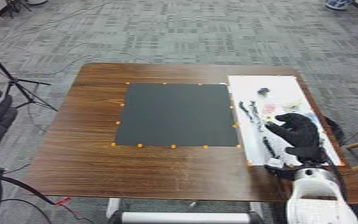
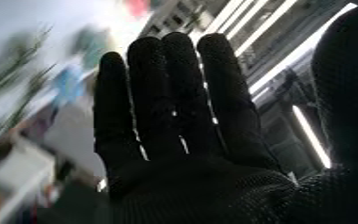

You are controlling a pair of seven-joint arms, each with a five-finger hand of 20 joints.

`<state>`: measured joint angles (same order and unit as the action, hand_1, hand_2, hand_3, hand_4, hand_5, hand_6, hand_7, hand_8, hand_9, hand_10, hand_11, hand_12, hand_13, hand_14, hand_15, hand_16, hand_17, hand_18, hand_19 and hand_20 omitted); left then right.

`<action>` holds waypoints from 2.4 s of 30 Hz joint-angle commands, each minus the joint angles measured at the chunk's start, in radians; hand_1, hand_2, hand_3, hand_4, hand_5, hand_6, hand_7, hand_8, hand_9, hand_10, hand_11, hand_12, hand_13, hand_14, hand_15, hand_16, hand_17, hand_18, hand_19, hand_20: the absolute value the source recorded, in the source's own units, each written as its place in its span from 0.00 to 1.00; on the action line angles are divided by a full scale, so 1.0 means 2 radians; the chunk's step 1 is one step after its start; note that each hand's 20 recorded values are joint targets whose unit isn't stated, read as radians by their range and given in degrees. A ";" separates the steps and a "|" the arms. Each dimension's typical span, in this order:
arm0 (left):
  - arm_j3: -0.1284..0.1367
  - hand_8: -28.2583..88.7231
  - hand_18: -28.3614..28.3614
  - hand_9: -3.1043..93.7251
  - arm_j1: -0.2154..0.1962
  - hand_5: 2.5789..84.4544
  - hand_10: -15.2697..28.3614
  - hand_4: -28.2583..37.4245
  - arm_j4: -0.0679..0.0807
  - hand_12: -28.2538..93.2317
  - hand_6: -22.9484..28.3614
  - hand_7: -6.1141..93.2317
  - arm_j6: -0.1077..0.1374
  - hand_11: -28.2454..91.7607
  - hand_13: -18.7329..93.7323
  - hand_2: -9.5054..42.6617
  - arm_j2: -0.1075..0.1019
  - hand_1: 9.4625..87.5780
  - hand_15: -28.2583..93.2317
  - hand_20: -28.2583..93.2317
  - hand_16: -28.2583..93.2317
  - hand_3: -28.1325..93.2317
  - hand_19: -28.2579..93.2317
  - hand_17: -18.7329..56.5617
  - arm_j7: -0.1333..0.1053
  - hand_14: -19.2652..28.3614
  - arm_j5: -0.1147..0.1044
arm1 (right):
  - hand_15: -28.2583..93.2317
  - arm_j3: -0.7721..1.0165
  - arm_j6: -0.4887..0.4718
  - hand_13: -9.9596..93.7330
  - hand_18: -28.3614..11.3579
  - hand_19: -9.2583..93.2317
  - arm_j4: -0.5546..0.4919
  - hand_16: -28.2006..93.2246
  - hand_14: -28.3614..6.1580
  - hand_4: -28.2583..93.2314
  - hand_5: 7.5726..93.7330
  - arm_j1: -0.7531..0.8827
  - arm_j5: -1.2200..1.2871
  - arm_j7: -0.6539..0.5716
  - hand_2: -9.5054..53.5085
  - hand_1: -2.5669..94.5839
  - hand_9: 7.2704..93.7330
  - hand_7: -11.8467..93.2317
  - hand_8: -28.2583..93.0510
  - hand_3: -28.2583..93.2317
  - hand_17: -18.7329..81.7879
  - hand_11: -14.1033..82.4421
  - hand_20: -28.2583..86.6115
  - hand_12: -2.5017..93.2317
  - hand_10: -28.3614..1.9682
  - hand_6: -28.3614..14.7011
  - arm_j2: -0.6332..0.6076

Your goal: Arrange flowers

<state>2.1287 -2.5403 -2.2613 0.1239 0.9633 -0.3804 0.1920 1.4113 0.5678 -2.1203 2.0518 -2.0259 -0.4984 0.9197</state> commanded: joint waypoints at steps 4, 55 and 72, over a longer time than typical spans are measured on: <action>-0.014 0.20 0.63 0.37 -0.002 0.41 0.62 0.00 -0.004 0.35 0.57 0.11 0.026 0.31 0.36 0.60 -0.013 0.27 0.34 0.33 0.24 0.56 0.31 0.23 -0.006 0.66 -0.020 | 0.83 0.021 -0.172 0.37 0.10 0.79 -0.036 0.50 0.10 0.00 0.45 0.032 -0.276 -0.097 0.00 0.34 0.35 0.48 0.11 0.75 0.35 0.68 0.55 0.43 0.14 0.39 -0.020; -0.007 0.19 0.63 0.38 -0.016 0.42 0.63 0.00 -0.014 0.35 0.58 0.13 0.041 0.33 0.37 0.57 -0.004 0.18 0.37 0.32 0.23 0.70 0.32 0.24 -0.020 0.67 -0.036 | 0.81 -0.037 -0.285 0.64 0.03 0.87 0.006 0.59 0.33 0.00 0.67 -0.010 -0.207 -0.126 0.00 0.64 0.76 0.72 0.36 0.75 0.47 0.43 0.63 0.58 0.62 0.67 0.011; 0.034 0.19 0.63 0.38 -0.056 0.42 0.63 0.00 -0.020 0.34 0.58 0.13 0.048 0.33 0.37 0.57 0.004 0.18 0.37 0.33 0.22 0.71 0.32 0.24 -0.033 0.67 -0.058 | 0.70 -0.001 -0.163 0.77 0.03 0.87 -0.043 0.67 0.59 0.00 0.71 -0.004 -0.057 -0.113 0.00 0.65 0.93 0.73 0.35 0.82 0.53 0.33 0.62 0.56 0.70 0.69 0.005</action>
<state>2.1486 -2.5966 -2.2879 0.2020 0.9520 -0.4237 0.0905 1.3919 0.1017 -2.1580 2.0243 -2.1941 -0.7514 0.9348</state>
